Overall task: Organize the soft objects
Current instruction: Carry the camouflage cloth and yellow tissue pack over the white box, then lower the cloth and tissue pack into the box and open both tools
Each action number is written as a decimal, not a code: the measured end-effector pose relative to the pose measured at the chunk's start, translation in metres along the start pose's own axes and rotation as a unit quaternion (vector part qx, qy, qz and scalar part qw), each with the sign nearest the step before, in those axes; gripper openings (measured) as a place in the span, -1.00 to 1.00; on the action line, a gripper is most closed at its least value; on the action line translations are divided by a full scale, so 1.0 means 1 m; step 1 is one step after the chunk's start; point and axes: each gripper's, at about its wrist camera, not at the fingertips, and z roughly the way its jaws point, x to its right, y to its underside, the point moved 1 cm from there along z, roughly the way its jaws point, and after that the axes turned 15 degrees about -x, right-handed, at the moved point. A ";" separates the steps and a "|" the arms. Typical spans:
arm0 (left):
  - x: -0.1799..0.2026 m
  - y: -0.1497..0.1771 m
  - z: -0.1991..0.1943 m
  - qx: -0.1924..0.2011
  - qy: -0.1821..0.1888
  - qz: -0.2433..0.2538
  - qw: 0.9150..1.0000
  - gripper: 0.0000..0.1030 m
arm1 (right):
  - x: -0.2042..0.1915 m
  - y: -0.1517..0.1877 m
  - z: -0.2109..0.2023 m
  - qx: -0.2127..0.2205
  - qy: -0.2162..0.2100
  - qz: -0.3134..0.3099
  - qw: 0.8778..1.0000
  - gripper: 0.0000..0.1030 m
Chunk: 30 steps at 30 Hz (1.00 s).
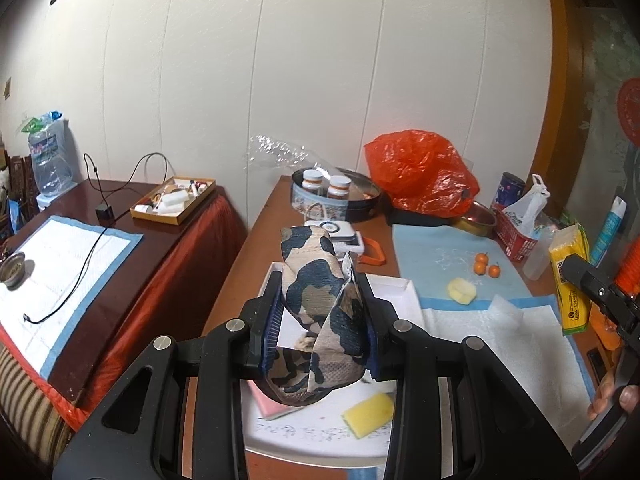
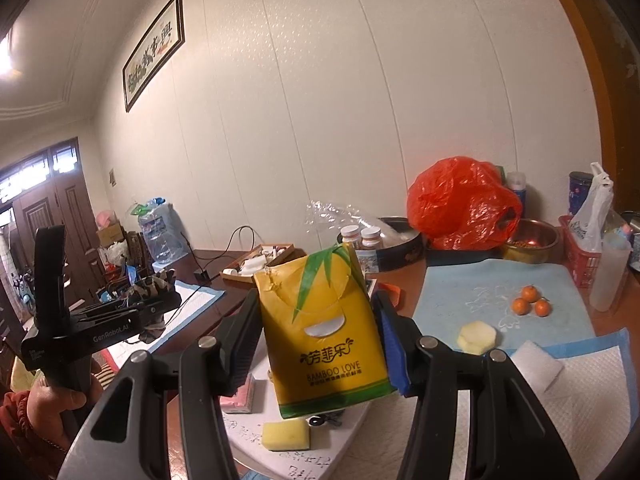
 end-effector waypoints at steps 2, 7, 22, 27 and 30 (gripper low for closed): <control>-0.007 -0.001 0.008 -0.008 0.000 -0.002 1.000 -0.35 | -0.006 0.000 0.010 -0.008 0.001 -0.002 1.000 0.06; -0.019 -0.004 0.040 -0.038 0.001 0.009 0.999 -0.36 | -0.017 -0.001 0.039 -0.031 0.004 -0.009 0.999 0.06; -0.023 0.002 0.143 -0.146 0.026 0.042 0.988 -0.35 | -0.041 0.012 0.167 -0.148 -0.011 0.017 0.989 0.06; -0.030 0.002 0.161 -0.165 0.030 0.038 0.985 -0.35 | -0.039 0.017 0.183 -0.159 0.000 0.034 0.987 0.09; -0.033 0.003 0.169 -0.176 0.040 0.030 0.983 -0.25 | -0.041 0.018 0.189 -0.163 0.001 0.033 0.986 0.09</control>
